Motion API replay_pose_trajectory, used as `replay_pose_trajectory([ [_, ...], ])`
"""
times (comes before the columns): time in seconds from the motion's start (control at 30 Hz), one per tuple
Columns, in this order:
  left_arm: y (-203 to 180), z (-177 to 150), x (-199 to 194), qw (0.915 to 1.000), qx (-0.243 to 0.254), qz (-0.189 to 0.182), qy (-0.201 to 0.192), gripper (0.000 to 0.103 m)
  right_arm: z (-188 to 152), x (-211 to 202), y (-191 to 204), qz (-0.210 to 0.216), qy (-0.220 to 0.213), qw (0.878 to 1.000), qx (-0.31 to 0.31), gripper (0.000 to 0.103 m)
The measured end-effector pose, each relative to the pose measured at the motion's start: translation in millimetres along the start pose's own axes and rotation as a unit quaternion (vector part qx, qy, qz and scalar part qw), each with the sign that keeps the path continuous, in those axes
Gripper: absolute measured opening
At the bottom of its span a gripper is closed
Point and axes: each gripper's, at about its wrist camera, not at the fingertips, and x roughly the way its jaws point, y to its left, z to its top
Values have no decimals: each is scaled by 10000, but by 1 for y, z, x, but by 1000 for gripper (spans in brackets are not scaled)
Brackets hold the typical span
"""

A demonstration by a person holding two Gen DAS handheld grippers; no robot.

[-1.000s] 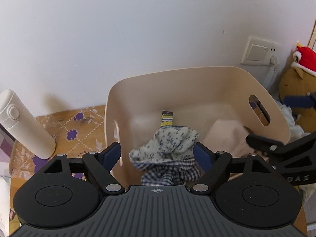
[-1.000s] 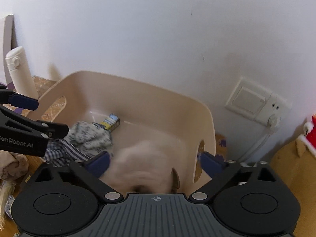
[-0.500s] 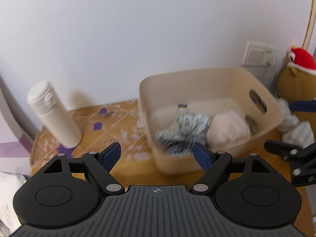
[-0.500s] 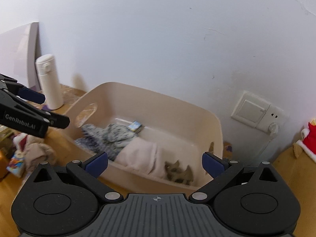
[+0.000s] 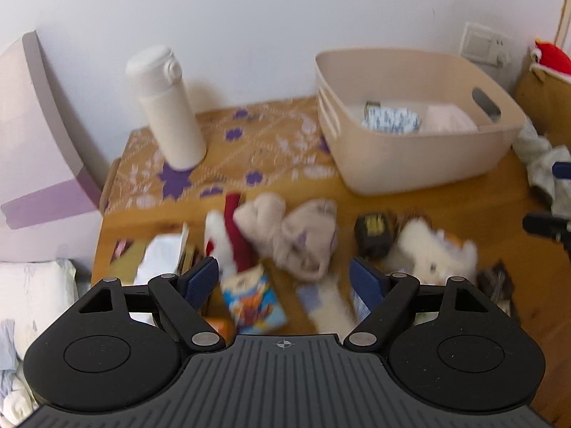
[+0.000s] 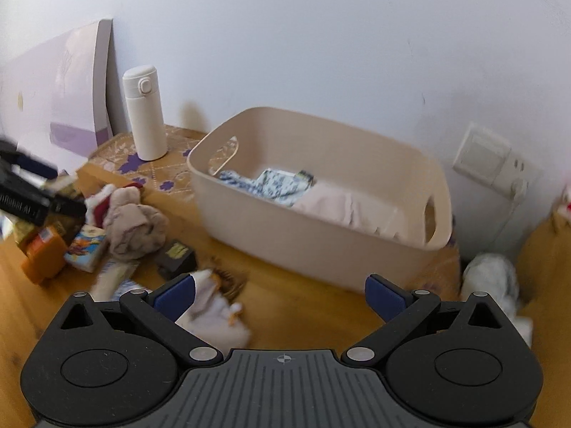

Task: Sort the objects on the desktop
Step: 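Grasp the orange bottle with the left tool while the right tool grasps the brown plaid cloth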

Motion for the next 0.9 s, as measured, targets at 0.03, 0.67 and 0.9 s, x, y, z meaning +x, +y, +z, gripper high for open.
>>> replay_pose_trajectory([
  [0.03,1,-7,-1,10000,63,23,3,82,-4,-1,0,-13,11,10000,95,103],
  [0.67,22,-70,36,9961,818,56,331,82,-86,19,32,-418,1377,9869,734,93],
  [0.9,26,-74,51,9954,752,49,592,82,-89,23,33,-239,1525,9843,855,90],
])
